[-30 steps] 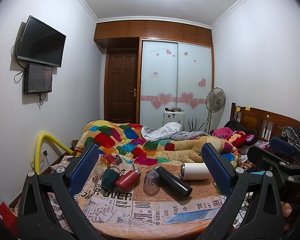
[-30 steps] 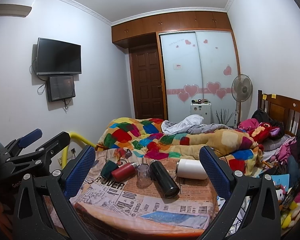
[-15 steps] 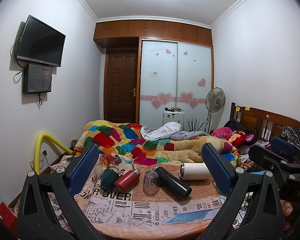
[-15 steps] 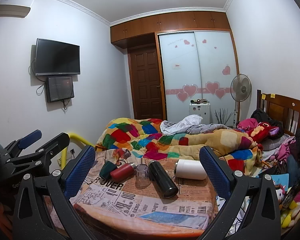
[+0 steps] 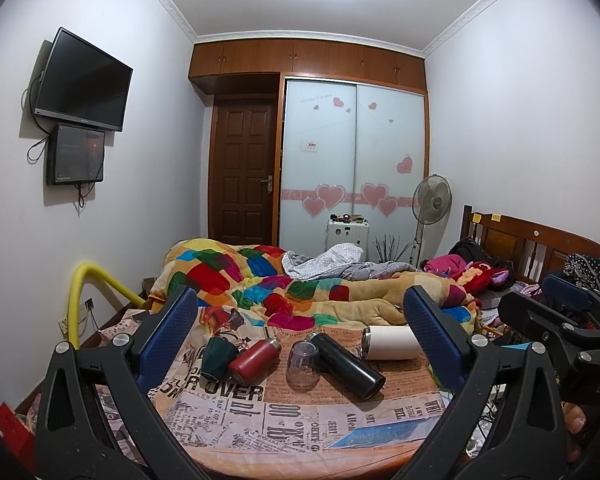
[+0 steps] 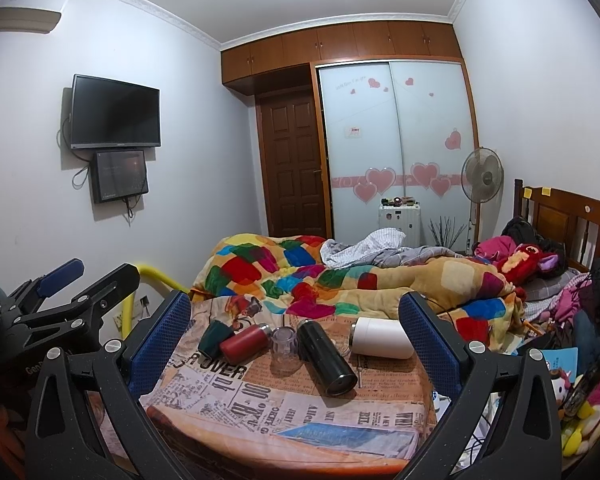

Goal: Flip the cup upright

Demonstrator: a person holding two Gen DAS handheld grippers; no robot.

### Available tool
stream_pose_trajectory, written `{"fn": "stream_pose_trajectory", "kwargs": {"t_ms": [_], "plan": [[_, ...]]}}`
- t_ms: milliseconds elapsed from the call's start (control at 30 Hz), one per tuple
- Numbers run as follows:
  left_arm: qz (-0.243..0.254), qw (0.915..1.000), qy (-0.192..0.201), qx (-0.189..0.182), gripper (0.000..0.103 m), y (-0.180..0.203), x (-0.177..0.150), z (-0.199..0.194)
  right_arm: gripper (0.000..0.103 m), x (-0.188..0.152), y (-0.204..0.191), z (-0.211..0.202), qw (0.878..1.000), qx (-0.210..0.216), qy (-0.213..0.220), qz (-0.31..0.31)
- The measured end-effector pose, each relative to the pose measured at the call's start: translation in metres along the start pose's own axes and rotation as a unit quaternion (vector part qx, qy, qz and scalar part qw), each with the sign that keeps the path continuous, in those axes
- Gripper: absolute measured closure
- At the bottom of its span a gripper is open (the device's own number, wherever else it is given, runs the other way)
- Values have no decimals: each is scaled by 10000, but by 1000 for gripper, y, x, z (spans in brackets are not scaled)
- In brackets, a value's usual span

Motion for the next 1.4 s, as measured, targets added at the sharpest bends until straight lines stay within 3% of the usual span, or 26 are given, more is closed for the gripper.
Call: {"fn": "stream_pose_trajectory", "kwargs": {"t_ms": [500,700,800,967,1133,1400], "plan": [[-109,9997,-204,37,0,-11,-16,24,0,-4,-4,18,9998,-22,-180,-25],[-320,9982,-482,187,0,-32,-32,51,0,-12,3,36,9993,-92,-368,32],[-416,9953,-846,203,0,-48,-51,76,0,-20,9,48,9986,-147,-509,83],[-565,9847,-1630,237,1,-83,-95,125,0,-36,21,71,9962,-249,-814,179],[-443,9662,-2524,292,17,-113,-149,187,0,-55,33,96,9925,-338,-1149,250],[351,9347,-3515,-388,36,-97,-215,267,0,-92,44,136,9829,-394,-1751,420]]}}
Point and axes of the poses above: each gripper's, at about its wrist camera, not at the fingertips, and z roughly the way its jaws point, y to its right, x to its top, the point moved 10 cm from there along z, roughly the way its jaws point, and after that the axes turned 3 degrees about y, right-handed, at the moved point
